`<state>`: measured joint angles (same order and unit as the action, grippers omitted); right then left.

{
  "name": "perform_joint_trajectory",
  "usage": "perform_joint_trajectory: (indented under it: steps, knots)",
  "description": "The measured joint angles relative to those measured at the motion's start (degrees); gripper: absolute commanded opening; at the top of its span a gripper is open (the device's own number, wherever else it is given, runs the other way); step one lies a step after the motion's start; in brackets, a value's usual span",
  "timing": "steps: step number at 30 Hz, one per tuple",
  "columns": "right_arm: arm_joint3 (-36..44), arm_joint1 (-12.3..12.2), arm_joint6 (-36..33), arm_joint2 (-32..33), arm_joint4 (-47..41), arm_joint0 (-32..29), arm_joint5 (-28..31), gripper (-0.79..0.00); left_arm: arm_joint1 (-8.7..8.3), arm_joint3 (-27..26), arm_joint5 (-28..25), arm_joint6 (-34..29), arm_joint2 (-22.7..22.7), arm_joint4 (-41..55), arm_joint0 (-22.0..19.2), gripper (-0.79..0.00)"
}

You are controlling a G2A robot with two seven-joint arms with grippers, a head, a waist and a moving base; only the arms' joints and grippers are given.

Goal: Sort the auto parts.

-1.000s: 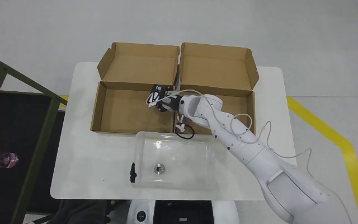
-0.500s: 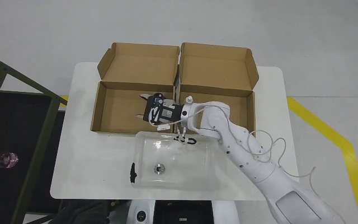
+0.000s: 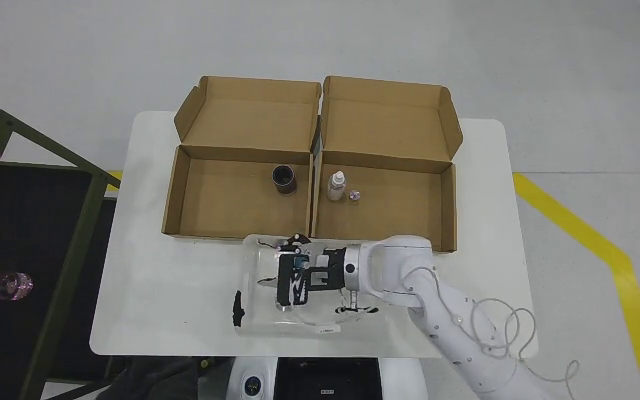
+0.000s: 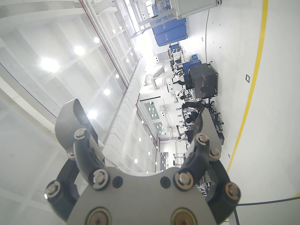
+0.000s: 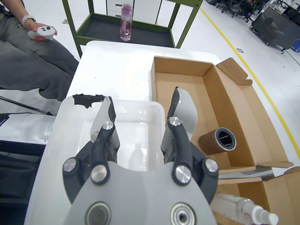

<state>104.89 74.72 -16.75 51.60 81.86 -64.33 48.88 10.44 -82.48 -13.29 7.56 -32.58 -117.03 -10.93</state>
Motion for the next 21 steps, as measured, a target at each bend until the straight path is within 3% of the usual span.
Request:
perform_joint_trajectory:
  steps: [4, 9, 21]
  knots:
    - [1.3, -0.9, 0.3, 0.4, 2.9, -3.1, 1.6, -0.259, 0.00, 0.0, 0.0, 0.0, 0.0, 0.0, 0.0, 0.000]
    - [1.5, -1.7, 0.8, 0.4, 6.3, -6.0, 2.6, -0.259, 0.00, 0.0, 0.0, 0.0, 0.0, 0.0, 0.0, 0.000]
    - [-2.5, -1.9, 2.3, -2.9, 10.8, -5.5, 0.9, -0.268, 0.00, 0.0, 0.0, 0.0, 0.0, 0.0, 0.0, 0.000]
